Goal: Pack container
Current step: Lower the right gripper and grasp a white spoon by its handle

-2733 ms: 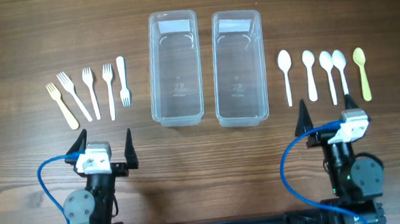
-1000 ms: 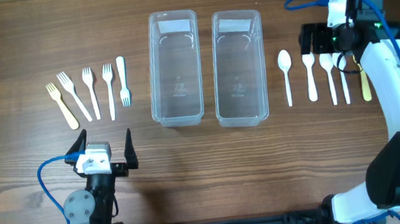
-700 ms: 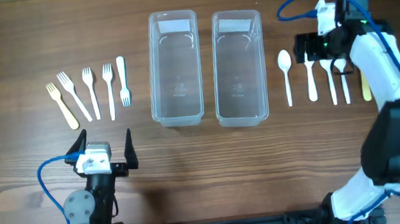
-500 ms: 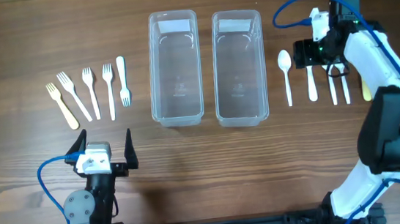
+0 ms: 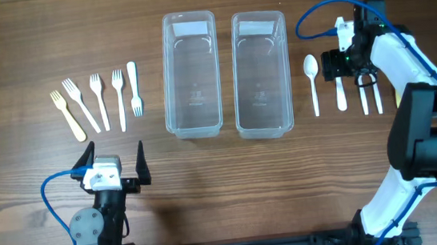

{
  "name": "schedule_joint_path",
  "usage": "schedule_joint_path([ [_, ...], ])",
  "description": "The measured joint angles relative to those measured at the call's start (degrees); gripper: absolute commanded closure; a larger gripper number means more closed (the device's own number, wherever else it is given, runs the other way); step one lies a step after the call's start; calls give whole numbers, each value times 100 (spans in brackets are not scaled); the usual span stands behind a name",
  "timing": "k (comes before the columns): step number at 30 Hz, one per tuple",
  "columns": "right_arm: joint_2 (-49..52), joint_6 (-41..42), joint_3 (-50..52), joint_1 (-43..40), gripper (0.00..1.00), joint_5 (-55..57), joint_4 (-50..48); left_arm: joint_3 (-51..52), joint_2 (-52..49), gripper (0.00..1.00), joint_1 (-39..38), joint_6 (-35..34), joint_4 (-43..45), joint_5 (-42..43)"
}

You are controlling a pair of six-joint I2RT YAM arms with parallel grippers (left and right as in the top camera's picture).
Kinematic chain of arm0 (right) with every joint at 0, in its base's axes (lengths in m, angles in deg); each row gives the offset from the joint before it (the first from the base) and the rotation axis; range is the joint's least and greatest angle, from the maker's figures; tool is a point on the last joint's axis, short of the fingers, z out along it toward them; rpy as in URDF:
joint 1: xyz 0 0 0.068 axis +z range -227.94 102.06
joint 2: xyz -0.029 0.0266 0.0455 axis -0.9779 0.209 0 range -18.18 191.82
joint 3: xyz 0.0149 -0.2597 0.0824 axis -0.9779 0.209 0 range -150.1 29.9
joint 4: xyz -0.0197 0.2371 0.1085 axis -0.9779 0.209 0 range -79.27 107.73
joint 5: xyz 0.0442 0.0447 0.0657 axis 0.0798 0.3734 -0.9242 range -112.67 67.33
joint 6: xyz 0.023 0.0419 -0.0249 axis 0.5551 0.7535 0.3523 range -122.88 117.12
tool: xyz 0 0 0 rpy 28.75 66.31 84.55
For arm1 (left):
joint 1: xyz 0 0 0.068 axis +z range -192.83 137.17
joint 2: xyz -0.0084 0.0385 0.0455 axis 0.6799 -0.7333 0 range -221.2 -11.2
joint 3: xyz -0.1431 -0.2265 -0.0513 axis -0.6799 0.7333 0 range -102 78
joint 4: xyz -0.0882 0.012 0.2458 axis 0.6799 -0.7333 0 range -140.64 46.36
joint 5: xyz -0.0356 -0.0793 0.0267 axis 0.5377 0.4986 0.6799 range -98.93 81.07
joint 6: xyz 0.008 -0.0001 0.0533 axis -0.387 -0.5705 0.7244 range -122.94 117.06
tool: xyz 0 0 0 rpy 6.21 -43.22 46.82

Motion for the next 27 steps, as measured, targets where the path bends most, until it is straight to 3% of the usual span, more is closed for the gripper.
schedule_joint_path([
  [16,378,-122,0,0,27,61,-2,0,0,0,0,0,0,0],
  [25,380,-118,0,-205,52,63,-4,0,0,0,0,0,0,0],
  [27,380,-92,0,-254,69,66,-4,0,0,0,0,0,0,0],
])
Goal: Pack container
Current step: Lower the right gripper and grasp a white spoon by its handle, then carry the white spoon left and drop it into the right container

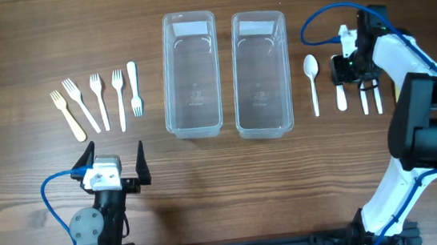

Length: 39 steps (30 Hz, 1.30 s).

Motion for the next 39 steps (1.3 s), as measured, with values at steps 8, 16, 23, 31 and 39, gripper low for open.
schedule_joint_path([
  [8,2,42,0,-13,85,17,-61,0,0,0,0,0,0,0],
  [16,0,109,-13,-13,96,-7,-42,0,0,0,0,0,0,0],
  [23,-7,260,-632,-7,96,-133,210,0,0,0,0,0,0,0],
  [31,-271,629,-2138,258,96,-393,1134,0,0,0,0,0,0,0],
  [39,-625,1093,-2476,1211,95,-629,1679,0,0,0,0,0,0,0],
])
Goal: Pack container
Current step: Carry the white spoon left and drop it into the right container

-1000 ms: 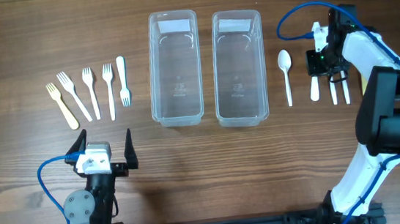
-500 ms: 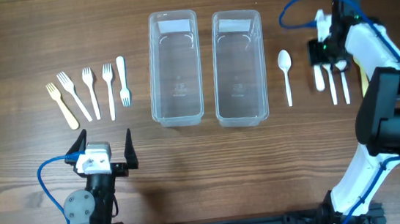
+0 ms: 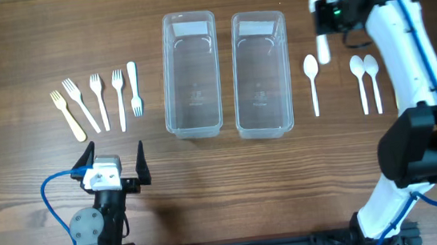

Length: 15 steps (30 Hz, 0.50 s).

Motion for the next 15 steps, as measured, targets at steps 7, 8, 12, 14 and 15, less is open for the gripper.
schedule_joint_path([
  [7,0,413,2,984,96,-101,269,0,0,0,0,0,0,0],
  [8,0,468,2,1128,96,-107,236,0,0,0,0,0,0,0],
  [12,0,619,111,1495,96,-105,-101,0,0,0,0,0,0,0],
  [14,0,691,251,1609,96,-101,-251,0,0,0,0,0,0,0],
  [15,0,741,396,1659,96,-101,-413,0,0,0,0,0,0,0],
])
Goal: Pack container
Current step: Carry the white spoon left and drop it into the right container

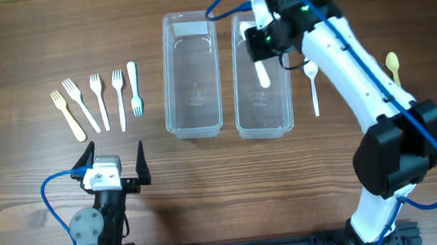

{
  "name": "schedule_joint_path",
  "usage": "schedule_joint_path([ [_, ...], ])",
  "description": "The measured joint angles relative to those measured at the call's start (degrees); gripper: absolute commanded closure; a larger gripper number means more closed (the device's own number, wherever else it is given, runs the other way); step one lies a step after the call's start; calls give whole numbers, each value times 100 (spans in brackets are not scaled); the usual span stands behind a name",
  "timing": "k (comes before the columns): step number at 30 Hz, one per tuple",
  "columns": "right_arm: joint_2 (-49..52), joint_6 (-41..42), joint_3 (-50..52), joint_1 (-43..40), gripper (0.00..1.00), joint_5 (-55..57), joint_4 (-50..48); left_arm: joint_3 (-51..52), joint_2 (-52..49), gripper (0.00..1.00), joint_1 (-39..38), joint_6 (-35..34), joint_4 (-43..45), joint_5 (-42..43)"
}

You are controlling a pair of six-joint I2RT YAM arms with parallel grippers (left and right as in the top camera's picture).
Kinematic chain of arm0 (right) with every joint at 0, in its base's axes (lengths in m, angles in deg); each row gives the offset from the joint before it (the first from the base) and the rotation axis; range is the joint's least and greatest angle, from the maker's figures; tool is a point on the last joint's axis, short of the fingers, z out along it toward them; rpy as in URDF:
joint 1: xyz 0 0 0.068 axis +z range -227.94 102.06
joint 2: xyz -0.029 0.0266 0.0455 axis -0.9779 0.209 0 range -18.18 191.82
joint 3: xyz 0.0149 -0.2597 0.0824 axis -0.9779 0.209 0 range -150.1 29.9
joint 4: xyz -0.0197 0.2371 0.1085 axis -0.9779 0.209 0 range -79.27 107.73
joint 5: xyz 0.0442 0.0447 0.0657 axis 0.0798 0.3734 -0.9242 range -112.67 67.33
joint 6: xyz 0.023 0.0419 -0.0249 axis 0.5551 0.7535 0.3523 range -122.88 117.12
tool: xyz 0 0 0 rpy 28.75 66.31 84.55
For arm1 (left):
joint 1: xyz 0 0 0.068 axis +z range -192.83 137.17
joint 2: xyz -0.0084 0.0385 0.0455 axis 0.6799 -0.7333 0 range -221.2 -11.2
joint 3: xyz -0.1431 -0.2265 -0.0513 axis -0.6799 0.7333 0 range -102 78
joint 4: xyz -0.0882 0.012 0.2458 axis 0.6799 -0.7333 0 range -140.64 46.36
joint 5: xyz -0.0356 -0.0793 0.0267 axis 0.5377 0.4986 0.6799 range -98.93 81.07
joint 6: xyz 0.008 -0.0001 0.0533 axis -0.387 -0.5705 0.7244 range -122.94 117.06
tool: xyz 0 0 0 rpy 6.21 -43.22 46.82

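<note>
Two clear plastic containers stand side by side, the left one [191, 73] and the right one [263, 102], both with nothing lying in them. My right gripper [261, 52] hangs over the right container, shut on a white spoon [263, 75] that points down into it. One white spoon [312, 81] lies just right of that container, and a yellow spoon [392, 65] lies further right; my arm hides the other spoons. Several forks [100, 102] lie in a row left of the containers. My left gripper [114, 159] rests open near the front edge, away from everything.
The right arm [359, 77] stretches diagonally across the right side of the wooden table [225, 186]. The left arm's base [92, 227] sits at the front left.
My right gripper, with the white spoon in it, has moved left from above the table beside the right container to over that container. The left arm has not moved.
My right gripper first stood over the row of spoons on the right, then sat lower on the second spoon. Later it held that spoon lifted clear, leaving a gap in the row. Now the spoon hangs over the right container.
</note>
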Motion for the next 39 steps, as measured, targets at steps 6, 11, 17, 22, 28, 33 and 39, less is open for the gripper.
schedule_joint_path([
  [6,0,179,555,44,89,42,-326,0,0,0,0,0,0,0],
  [11,0,232,619,44,55,42,-380,0,0,0,0,0,0,0],
  [17,0,245,610,39,55,42,-378,0,0,0,0,0,0,0],
  [22,-68,245,461,-103,55,142,-125,0,0,0,0,0,0,0],
  [28,-693,245,420,-651,55,616,249,0,0,0,0,0,0,0],
  [33,-920,245,352,-1108,56,868,632,0,0,0,0,0,0,0],
  [39,-914,245,776,-1174,56,1307,358,0,0,0,0,0,-2,0],
])
